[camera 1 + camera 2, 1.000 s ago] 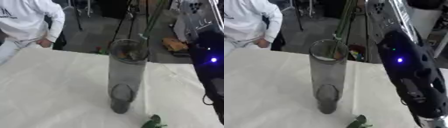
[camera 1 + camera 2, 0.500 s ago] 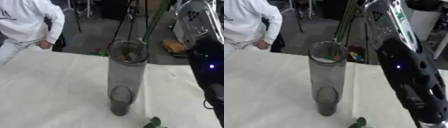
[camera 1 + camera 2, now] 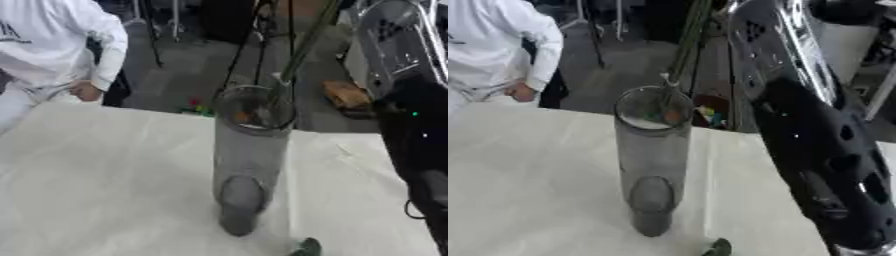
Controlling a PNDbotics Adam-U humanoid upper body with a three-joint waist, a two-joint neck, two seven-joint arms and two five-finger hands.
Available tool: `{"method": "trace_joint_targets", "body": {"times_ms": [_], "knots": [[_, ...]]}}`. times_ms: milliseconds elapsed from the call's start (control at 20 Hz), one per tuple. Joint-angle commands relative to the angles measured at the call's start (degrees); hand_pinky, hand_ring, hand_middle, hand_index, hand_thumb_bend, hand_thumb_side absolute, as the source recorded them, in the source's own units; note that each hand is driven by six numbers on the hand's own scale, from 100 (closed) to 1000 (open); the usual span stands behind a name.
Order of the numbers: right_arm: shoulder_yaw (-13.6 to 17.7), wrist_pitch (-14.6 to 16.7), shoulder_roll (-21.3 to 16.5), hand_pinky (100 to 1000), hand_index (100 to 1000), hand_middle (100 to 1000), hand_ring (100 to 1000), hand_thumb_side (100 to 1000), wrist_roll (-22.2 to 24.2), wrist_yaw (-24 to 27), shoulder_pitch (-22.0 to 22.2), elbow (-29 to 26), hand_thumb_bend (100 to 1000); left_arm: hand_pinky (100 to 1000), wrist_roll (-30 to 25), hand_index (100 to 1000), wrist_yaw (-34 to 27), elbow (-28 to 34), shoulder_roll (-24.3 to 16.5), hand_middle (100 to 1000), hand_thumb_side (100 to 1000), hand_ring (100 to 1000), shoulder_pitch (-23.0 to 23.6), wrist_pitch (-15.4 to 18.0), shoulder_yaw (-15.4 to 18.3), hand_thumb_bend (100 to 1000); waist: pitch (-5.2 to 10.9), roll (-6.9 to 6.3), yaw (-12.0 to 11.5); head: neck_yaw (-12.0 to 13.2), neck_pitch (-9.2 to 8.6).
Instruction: Arrange flowers into the vase.
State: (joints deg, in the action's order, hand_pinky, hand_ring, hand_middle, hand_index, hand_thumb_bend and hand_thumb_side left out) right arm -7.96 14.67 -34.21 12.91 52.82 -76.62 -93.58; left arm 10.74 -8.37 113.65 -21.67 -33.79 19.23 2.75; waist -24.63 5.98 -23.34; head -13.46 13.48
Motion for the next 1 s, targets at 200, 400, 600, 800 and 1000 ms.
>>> {"method": "trace_joint_targets", "body": {"times_ms": [200, 400, 600, 800, 1000], "knots": [[1.47, 0.26, -1.0, 100, 100, 100, 100, 377, 5.73, 2.18, -1.11, 3.3, 237, 788, -0.18, 967, -0.14, 0.94, -0.53, 897, 1000, 939, -0.82, 0.1, 0.53, 100, 0.53, -0.86, -0.31, -0.44, -1.42], [1.15, 0.26, -0.97, 100, 100, 100, 100, 386, 9.41, 1.27, -1.0, 3.2, 247, 788, -0.21, 968, -0.17, 0.94, -0.32, 897, 1000, 939, -0.91, 0.1, 0.52, 100, -0.04, -1.07, -0.53, -1.01, -1.97], [1.0, 0.01, -0.87, 100, 100, 100, 100, 390, 12.78, 0.12, -0.81, 3.3, 248, 787, -0.27, 968, -0.19, 0.94, -0.19, 897, 1000, 939, -0.95, 0.08, 0.46, 100, -0.32, -1.13, -0.49, -1.24, -2.0], [1.12, -0.13, -0.71, 100, 100, 100, 100, 393, 15.37, 0.31, -0.89, 3.45, 249, 786, -0.33, 968, -0.28, 0.94, -0.06, 896, 1000, 939, -1.07, 0.08, 0.42, 100, -0.47, -1.25, -0.63, -1.34, -2.25], [1.15, -0.6, -0.33, 100, 100, 100, 100, 389, 16.14, 1.3, -0.75, 4.18, 245, 787, -0.39, 968, -0.33, 0.94, 0.1, 896, 1000, 938, -1.13, 0.07, 0.41, 100, -0.8, -1.32, -0.73, -1.44, -2.58]]}}
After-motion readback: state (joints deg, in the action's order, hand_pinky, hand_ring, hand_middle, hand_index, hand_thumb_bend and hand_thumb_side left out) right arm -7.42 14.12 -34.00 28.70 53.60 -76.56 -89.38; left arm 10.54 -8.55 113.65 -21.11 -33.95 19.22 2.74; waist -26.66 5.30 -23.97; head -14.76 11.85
